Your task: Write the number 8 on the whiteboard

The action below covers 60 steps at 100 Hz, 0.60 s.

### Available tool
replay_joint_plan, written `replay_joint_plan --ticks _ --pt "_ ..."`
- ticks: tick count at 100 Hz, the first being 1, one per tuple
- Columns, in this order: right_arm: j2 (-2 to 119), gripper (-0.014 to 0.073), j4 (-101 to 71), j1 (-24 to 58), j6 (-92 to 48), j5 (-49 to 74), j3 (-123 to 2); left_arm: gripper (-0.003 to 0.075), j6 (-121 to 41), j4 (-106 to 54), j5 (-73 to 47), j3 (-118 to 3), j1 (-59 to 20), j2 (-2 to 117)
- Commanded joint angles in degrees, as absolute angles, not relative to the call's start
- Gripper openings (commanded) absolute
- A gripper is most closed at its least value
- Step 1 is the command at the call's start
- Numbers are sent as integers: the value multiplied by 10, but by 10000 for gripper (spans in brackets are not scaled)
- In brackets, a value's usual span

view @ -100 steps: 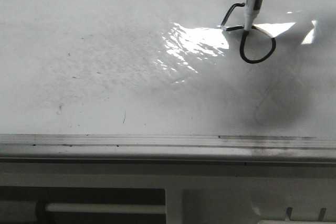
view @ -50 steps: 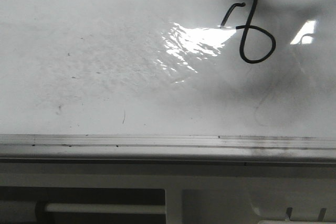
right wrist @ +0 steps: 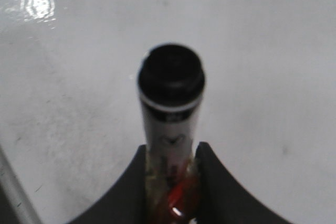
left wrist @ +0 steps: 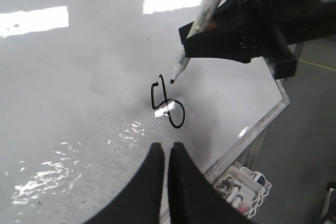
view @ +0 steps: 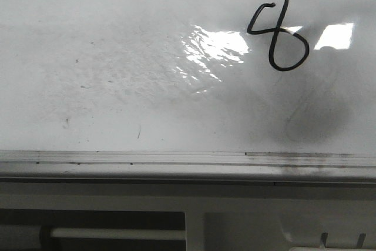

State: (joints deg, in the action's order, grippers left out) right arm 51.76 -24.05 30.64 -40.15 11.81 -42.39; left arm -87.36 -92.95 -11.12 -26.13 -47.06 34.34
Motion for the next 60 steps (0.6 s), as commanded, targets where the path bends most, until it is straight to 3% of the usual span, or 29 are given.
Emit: replay_joint_plan --ticks 1,13,19,42,60 --pt "488 -71 -244 308 -406 174 -460 57 -869 -939 -133 -277 -474 351" --pt "470 -71 -299 308 -406 260 -470 281 -869 -939 -183 -279 -474 395" --pt "467 -71 -341 308 -413 285 -471 349 -871 -939 -221 -285 -474 428" --pt "472 -71 -553 331 -616 359 -471 357 -910 -939 -360 -335 -474 556" --pt "491 -71 -577 363 -636 359 -471 357 -937 -939 -402 -379 -474 618"
